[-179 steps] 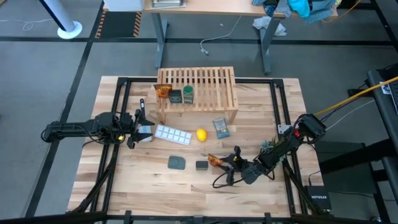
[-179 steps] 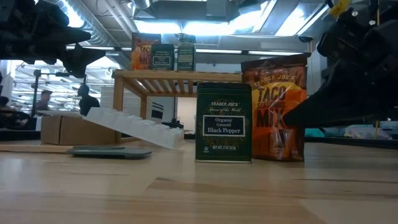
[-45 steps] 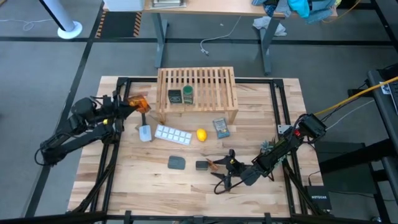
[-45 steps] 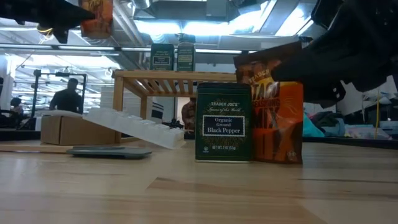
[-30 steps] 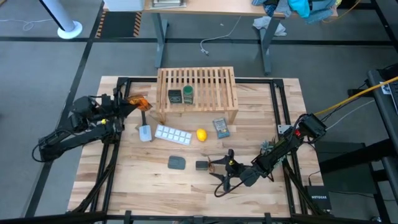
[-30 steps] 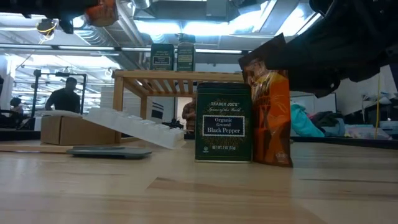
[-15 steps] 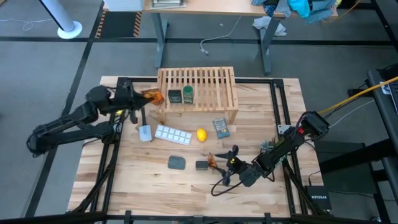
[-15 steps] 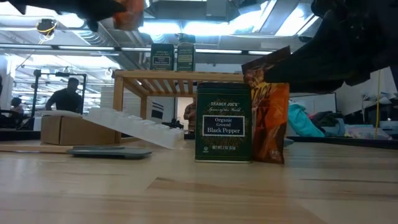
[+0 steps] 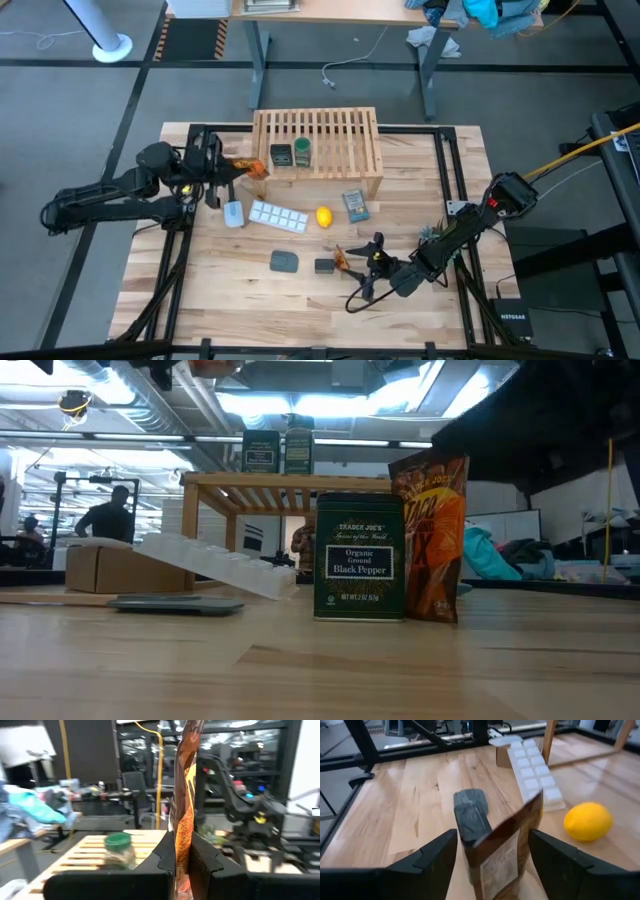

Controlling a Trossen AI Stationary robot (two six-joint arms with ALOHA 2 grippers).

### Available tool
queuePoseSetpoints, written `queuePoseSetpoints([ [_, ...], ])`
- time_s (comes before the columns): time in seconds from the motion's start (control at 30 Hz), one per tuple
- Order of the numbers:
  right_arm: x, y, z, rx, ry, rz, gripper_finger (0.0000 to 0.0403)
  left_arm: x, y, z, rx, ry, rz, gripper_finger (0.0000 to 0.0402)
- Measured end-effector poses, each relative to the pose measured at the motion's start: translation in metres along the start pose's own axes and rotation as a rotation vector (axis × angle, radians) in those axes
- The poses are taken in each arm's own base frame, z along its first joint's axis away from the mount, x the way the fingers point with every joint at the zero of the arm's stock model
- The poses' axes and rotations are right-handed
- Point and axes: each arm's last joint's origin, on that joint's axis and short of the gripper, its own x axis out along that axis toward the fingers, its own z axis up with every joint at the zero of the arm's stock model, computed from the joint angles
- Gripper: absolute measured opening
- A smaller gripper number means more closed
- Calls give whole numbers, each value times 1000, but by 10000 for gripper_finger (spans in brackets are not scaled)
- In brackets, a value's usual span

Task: Shelf spices
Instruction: Remove the orange seasoning pouch from the shelf

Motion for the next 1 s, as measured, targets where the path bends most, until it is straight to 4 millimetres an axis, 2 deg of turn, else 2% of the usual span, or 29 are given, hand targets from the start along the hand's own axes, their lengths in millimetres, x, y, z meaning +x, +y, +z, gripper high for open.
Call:
queuePoseSetpoints([
  [0.2,-11,-3,20,-36,-28,15,250,1,-13,-6,-5,73,-52,12],
  [0.4,-22,-10,32,-58,-16,-4,250,4,-29,-12,21,135,-84,12],
  [0.8,-24,-13,33,-80,-8,-34,250,35,-79,-37,93,280,-206,12],
  [1.0,-24,-14,33,-82,-8,-39,250,49,-102,-50,122,317,-212,12],
])
